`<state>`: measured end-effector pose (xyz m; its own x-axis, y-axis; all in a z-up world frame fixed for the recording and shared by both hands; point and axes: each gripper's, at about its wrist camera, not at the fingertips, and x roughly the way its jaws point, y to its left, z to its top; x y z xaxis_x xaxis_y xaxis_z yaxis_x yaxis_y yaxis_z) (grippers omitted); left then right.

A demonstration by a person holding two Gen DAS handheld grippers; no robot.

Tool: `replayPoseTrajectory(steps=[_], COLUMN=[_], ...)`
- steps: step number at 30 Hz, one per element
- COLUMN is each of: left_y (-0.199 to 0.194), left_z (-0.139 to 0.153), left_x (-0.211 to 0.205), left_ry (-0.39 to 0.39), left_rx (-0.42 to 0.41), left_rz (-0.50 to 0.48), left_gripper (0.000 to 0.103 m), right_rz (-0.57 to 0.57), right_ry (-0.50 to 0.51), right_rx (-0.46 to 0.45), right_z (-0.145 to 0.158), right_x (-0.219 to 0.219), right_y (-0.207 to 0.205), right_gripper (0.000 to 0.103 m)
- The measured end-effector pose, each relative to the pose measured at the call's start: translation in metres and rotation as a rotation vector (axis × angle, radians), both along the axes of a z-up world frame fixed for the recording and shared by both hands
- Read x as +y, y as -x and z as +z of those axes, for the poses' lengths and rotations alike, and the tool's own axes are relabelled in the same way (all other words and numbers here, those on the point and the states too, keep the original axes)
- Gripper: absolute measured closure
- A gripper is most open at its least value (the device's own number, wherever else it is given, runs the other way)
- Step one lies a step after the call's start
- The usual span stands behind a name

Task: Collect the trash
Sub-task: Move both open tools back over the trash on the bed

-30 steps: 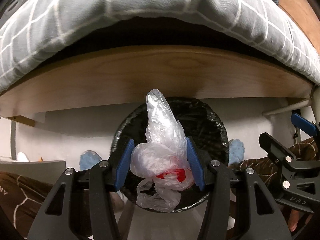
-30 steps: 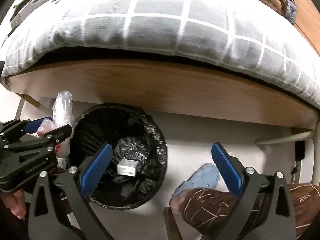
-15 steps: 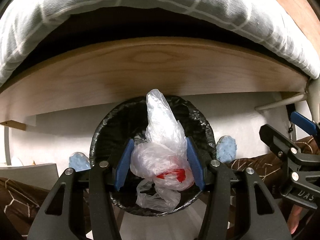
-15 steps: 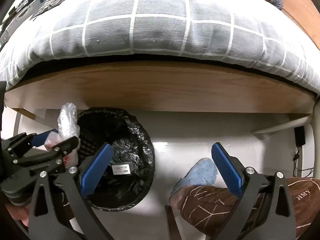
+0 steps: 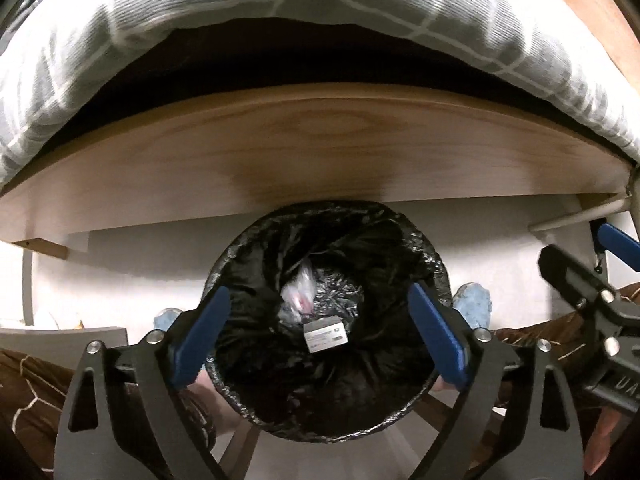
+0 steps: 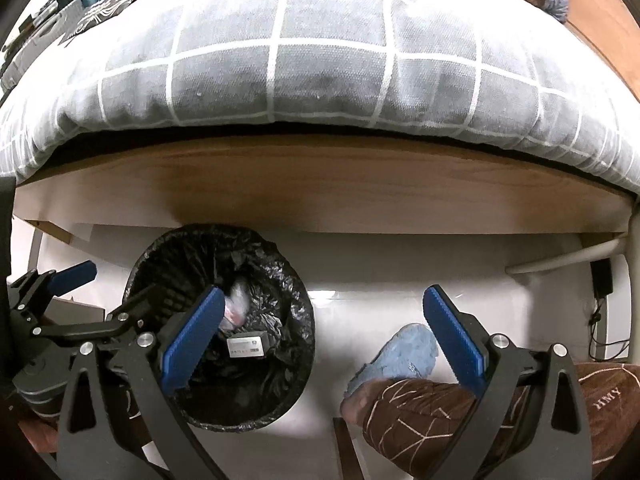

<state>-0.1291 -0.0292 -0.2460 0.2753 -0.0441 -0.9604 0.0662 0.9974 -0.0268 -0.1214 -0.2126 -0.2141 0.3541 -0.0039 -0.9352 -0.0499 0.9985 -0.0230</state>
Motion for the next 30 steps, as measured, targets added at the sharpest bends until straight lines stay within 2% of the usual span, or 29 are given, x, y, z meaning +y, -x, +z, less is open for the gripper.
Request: replayPoseTrajectory(steps=[5, 15, 30], left_y=[0.002, 0.011, 0.013], left_z=[0.009, 0.039, 0.114], left_x=[0.015, 0.039, 0.041], left_ry=[-0.011, -0.034, -0.02], left_rx=[-0.03, -0.109, -0.275], left_rz=[0.028, 0.067, 0.078], left_gripper=[0.006, 0.006, 0.006], right_rz=[-0.002, 0.01, 0.032], right_ry=[-0.011, -0.015, 0.038], right_rx=[-0.01, -0.061, -0.231], right_z=[0.005, 0.024, 0.088], right_x=[0.001, 0.01, 0.011], right_y=[-0.002, -0.001, -0.001], right_gripper=[0.008, 0.008, 0.008])
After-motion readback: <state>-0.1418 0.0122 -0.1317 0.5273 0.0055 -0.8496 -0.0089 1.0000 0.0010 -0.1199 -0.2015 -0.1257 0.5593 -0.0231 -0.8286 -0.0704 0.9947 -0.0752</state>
